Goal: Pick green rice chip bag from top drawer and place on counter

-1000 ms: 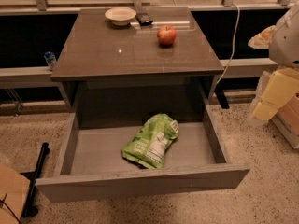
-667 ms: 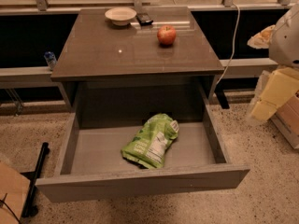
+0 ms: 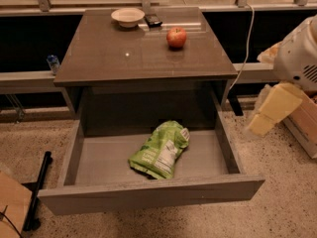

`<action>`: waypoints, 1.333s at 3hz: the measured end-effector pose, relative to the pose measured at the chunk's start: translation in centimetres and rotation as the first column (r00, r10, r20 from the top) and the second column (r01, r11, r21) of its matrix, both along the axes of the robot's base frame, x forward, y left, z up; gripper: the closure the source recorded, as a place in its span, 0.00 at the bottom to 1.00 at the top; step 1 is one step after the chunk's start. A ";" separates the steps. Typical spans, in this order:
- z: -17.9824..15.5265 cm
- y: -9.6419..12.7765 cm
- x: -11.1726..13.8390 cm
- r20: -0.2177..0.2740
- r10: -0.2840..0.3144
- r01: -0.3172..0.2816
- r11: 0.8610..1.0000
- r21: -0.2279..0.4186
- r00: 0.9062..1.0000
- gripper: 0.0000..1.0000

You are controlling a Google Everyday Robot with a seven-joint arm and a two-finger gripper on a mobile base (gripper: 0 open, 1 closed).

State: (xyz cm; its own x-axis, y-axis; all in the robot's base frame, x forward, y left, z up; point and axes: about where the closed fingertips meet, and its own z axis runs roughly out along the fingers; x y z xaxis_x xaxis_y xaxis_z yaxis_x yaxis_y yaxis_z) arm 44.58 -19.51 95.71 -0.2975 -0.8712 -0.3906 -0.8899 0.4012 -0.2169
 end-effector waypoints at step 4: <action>-8.8 7.8 3.3 -0.024 -0.092 0.095 0.954 0.285 0.995 0.00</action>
Offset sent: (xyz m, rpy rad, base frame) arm 0.0512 0.1063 -0.1417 0.4519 0.0424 -0.1250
